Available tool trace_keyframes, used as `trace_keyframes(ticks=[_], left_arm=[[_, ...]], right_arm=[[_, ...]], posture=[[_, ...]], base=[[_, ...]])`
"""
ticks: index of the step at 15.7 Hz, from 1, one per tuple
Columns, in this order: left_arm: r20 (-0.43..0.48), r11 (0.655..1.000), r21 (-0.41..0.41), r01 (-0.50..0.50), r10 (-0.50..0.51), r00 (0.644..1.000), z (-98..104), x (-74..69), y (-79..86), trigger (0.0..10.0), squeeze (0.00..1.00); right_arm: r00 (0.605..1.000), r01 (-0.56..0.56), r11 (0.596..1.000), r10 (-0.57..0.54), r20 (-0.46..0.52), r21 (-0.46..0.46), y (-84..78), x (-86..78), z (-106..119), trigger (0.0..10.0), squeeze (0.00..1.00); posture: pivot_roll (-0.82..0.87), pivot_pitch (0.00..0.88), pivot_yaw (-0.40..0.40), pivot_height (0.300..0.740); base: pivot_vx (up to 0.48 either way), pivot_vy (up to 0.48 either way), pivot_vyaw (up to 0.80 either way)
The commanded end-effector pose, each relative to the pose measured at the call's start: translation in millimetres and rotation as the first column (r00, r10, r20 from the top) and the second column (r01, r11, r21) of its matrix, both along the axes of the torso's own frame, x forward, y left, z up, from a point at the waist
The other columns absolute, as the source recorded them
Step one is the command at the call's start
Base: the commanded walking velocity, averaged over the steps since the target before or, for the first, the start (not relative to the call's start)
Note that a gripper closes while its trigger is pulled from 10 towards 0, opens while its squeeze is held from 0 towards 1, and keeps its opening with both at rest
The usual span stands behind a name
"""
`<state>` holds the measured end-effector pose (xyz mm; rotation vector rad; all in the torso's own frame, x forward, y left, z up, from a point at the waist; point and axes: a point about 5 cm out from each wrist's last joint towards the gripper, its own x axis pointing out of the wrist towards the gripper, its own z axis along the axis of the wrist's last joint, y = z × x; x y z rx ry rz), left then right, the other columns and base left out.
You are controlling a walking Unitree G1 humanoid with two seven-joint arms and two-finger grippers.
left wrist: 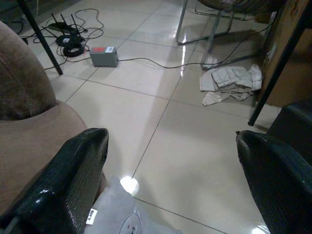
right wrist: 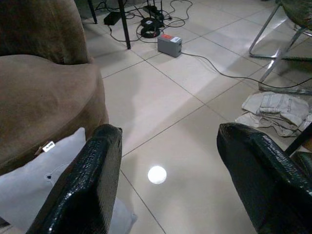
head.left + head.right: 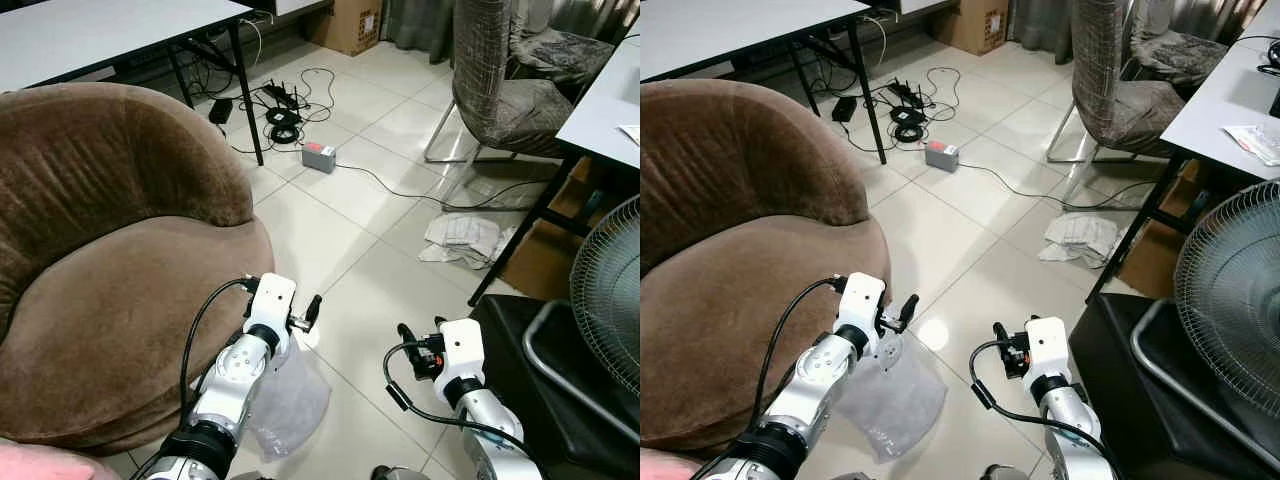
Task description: Move the pillow to the sofa from floor
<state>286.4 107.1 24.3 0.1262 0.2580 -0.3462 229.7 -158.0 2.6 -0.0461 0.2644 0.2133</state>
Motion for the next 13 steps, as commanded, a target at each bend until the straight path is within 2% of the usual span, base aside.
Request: trace_keyframes(ticks=[1, 5, 6, 7, 9, 10, 13], left_arm=[[0.002, 1.0, 0.015, -0.009, 0.009, 1.0, 1, 1.0, 0.6, 10.0, 0.0], [0.005, 1.0, 0.012, -0.024, 0.024, 1.0, 3, 3.4, 2.3, 10.0, 0.0], [0.002, 1.0, -0.003, -0.025, 0.025, 1.0, 3, 3.8, 2.0, 10.0, 0.0], [-0.014, 0.996, -0.085, -0.032, 0.031, 0.999, 5, 4.5, 0.8, 10.0, 0.0], [-0.015, 0.988, -0.147, -0.054, 0.052, 0.999, 11, 10.0, 4.0, 10.0, 0.0], [-0.008, 0.986, -0.151, -0.065, 0.064, 0.998, 15, 16.0, 8.1, 10.0, 0.0], [0.001, 0.987, -0.143, -0.066, 0.067, 0.998, 17, 20.0, 10.1, 10.0, 0.0]], right_arm=[[1.0, -0.007, 1.0, 0.007, 0.005, 0.012, 1.2, 0.9, 2, 10.0, 0.0], [1.0, 0.013, 1.0, -0.013, 0.002, 0.014, 0.3, 3.8, 3, 10.0, 0.0], [0.998, 0.055, 0.997, -0.056, 0.012, 0.058, -1.8, 6.9, 6, 10.0, 0.0], [0.987, 0.16, 0.979, -0.159, -0.017, 0.128, -9.3, 12.7, 6, 10.0, 0.0], [0.979, 0.194, 0.968, -0.202, 0.036, 0.16, -16.3, 19.3, 17, 10.0, 0.0], [0.983, 0.163, 0.982, -0.17, 0.071, 0.095, -16.7, 23.7, 24, 10.0, 0.0], [0.98, 0.146, 0.982, -0.159, 0.117, 0.116, -11.2, 29.2, 33, 10.0, 0.0]], posture=[[0.01, 0.043, 0.03, 0.74], [0.01, 0.041, 0.031, 0.74], [0.01, 0.04, 0.033, 0.74], [0.01, 0.039, 0.033, 0.74], [0.01, 0.036, 0.036, 0.74], [0.01, 0.032, 0.037, 0.74], [0.0, 0.021, 0.042, 0.74]], base=[[0.0, 0.0, 0.0], [0.0, 0.0, 0.0], [0.0, 0.0, 0.0], [0.0, 0.0, 0.0], [0.0, 0.0, 0.0], [0.0, 0.0, 0.0], [0.0, 0.0, 0.74]])
